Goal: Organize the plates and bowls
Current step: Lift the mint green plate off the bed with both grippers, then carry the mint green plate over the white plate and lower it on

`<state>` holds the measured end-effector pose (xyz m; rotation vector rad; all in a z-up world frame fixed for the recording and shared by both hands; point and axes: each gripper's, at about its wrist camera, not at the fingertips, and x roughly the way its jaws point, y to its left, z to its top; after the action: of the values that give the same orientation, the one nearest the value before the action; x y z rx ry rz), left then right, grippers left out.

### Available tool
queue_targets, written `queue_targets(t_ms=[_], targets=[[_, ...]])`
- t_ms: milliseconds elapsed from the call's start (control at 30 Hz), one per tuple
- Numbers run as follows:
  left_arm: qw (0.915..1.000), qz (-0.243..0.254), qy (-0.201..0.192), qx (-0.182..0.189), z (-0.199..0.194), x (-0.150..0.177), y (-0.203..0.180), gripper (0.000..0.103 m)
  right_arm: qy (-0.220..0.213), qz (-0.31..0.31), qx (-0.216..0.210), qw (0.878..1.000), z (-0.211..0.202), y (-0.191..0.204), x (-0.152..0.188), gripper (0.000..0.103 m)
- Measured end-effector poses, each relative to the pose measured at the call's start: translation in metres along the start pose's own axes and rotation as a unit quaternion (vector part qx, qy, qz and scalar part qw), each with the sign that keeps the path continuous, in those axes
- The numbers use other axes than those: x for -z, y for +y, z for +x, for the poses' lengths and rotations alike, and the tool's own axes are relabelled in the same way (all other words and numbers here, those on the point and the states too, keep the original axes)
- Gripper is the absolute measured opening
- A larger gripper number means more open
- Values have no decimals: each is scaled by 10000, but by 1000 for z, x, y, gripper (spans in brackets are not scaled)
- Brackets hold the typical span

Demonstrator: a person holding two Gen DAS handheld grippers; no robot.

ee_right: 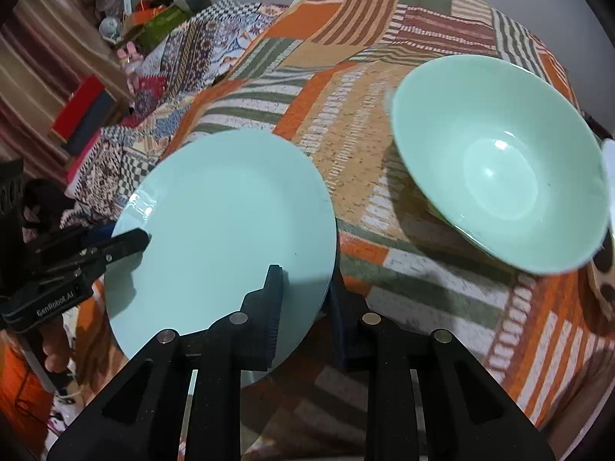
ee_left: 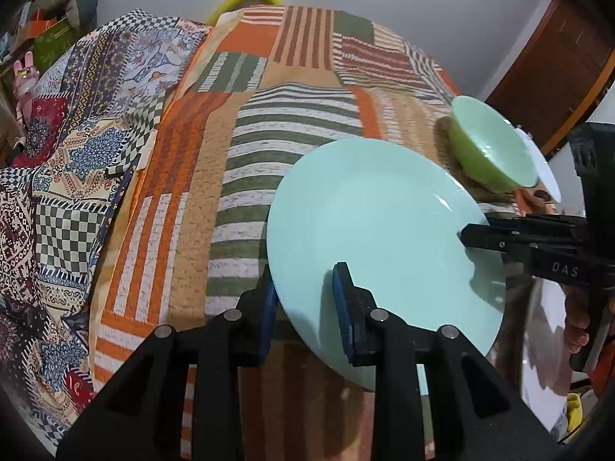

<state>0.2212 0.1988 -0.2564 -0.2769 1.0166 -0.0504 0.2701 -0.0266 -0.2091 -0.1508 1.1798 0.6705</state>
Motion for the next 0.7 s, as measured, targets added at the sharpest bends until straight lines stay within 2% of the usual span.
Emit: queue_targets(t_ms=[500, 700], targets=[[9983, 145, -562, 81, -76, 18, -51, 28, -806, -92, 14, 9967, -82, 7, 33, 19], [9966, 271, -780, 6, -107, 30, -77, 28, -1008, -171, 24, 9948, -108, 9, 51, 19]])
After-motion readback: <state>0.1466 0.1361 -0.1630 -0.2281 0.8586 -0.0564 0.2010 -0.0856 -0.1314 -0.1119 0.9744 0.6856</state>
